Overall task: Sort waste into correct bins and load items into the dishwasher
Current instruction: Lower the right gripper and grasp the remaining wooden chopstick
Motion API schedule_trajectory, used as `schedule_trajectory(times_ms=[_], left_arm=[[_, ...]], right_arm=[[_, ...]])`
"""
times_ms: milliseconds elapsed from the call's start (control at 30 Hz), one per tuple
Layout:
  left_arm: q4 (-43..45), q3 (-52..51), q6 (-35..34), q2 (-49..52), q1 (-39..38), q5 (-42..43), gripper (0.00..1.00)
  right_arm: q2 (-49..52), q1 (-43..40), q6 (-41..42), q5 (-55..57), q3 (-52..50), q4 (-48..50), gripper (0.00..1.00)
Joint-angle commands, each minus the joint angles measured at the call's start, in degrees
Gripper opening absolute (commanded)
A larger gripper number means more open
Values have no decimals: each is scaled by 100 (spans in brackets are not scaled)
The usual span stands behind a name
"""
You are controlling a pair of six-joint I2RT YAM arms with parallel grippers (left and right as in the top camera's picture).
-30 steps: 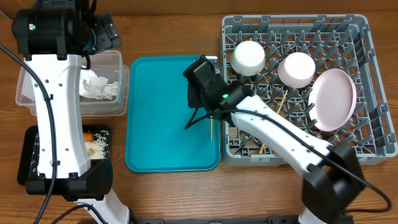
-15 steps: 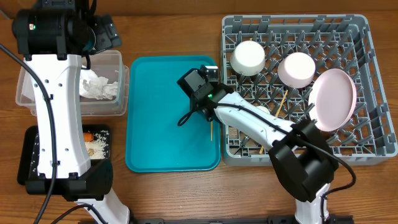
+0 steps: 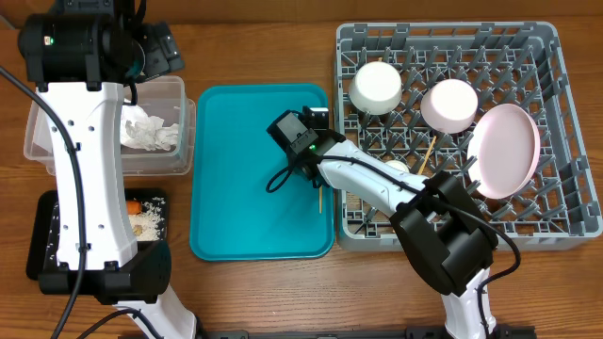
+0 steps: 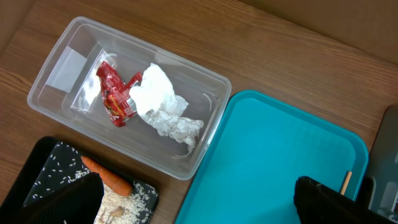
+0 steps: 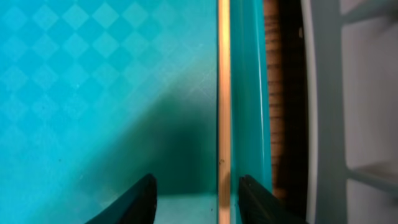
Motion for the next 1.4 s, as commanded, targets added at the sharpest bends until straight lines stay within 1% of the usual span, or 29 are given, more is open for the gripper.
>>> schedule_trajectory(times_ms=[0, 433, 600, 833, 1033, 1133, 1167, 1300, 1367], left_arm=[[9, 44, -98, -170, -4, 24, 99], [28, 44, -98, -168, -4, 24, 100], [26, 44, -98, -166, -4, 24, 100], [26, 44, -98, -166, -4, 24, 100], [26, 44, -96, -166, -4, 24, 100], [24, 44, -98, -166, -4, 24, 100], [26, 44, -98, -166, -4, 24, 100], [26, 44, -98, -166, -4, 24, 100], [26, 44, -98, -166, -4, 24, 100]], right_arm=[[4, 7, -13, 83, -2, 39, 47], [4, 7, -13, -177, -363, 426, 53], [4, 7, -11, -234, -407, 490, 53], [4, 7, -13, -1045, -404, 555, 53], [4, -4, -17, -1010, -404, 560, 52], [4, -4, -17, -811, -404, 608, 47], [4, -4, -15, -697, -404, 619, 42], [4, -4, -13, -354, -404, 621, 32], [4, -4, -13, -348, -404, 619, 30]])
